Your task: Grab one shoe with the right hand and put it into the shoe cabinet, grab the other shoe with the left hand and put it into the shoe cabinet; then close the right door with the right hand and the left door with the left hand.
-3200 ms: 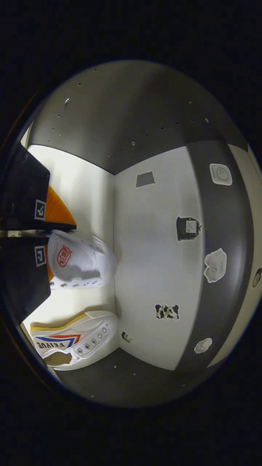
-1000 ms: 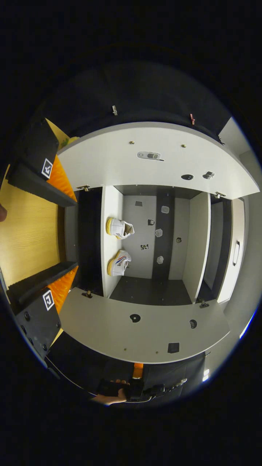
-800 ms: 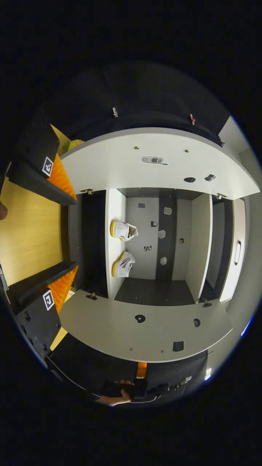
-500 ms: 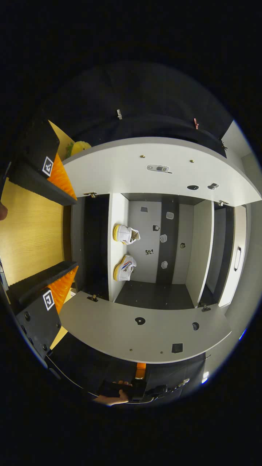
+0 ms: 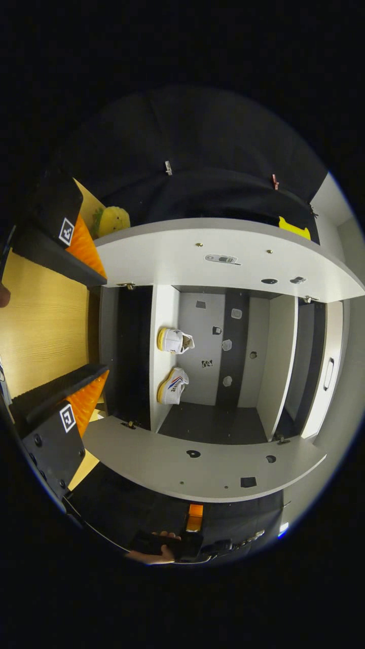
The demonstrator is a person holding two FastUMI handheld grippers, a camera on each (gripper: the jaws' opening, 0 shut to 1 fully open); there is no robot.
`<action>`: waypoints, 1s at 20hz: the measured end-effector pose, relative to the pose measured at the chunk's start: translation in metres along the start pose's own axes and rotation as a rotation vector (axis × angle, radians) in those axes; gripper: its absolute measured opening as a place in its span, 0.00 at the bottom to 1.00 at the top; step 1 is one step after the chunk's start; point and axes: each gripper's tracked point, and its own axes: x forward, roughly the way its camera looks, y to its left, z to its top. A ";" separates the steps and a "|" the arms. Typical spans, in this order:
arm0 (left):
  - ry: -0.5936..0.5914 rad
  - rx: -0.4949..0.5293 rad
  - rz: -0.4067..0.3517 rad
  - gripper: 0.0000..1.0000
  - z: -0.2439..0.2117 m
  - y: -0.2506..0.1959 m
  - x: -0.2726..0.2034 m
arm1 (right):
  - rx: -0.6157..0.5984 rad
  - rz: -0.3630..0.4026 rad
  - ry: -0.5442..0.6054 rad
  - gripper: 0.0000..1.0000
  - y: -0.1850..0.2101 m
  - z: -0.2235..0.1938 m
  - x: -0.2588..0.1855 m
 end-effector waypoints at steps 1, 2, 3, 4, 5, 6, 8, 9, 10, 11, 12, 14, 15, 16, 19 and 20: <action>0.000 0.001 0.006 0.96 0.000 0.003 -0.001 | 0.011 0.015 0.006 0.95 0.010 -0.002 0.002; -0.003 0.003 0.014 0.96 0.001 0.007 -0.002 | 0.020 0.030 0.006 0.95 0.019 -0.004 0.004; -0.007 0.005 0.022 0.96 0.002 0.011 -0.004 | 0.025 0.047 0.007 0.95 0.027 -0.006 0.007; -0.012 0.005 0.030 0.97 0.003 0.014 -0.006 | 0.033 0.067 0.009 0.95 0.036 -0.006 0.009; -0.011 0.003 0.040 0.97 0.003 0.018 -0.007 | 0.042 0.089 0.011 0.96 0.045 -0.007 0.011; -0.010 0.000 0.050 0.97 0.001 0.022 -0.009 | 0.053 0.116 0.013 0.96 0.055 -0.006 0.014; -0.009 -0.012 0.069 0.96 -0.001 0.030 -0.012 | 0.067 0.161 0.020 0.96 0.074 -0.009 0.017; -0.009 -0.019 0.078 0.97 -0.001 0.034 -0.015 | 0.062 0.172 0.029 0.97 0.080 -0.013 0.017; -0.011 -0.025 0.088 0.96 0.000 0.038 -0.016 | 0.053 0.183 0.038 0.96 0.087 -0.018 0.015; -0.013 -0.030 0.097 0.96 0.001 0.043 -0.018 | 0.045 0.194 0.046 0.96 0.092 -0.022 0.014; -0.015 -0.032 0.108 0.96 0.001 0.048 -0.021 | 0.040 0.203 0.054 0.97 0.097 -0.027 0.013; -0.020 -0.032 0.135 0.97 0.001 0.061 -0.026 | 0.037 0.221 0.074 0.96 0.104 -0.038 0.008; -0.018 -0.037 0.145 0.96 0.001 0.068 -0.028 | 0.038 0.225 0.089 0.96 0.107 -0.044 0.005; -0.019 -0.045 0.157 0.96 0.002 0.075 -0.030 | 0.042 0.226 0.105 0.97 0.109 -0.050 0.004; -0.026 -0.074 0.196 0.96 0.006 0.099 -0.026 | 0.068 0.224 0.154 0.97 0.112 -0.072 -0.006; -0.030 -0.075 0.215 0.96 0.010 0.111 -0.029 | 0.076 0.222 0.173 0.96 0.112 -0.079 -0.011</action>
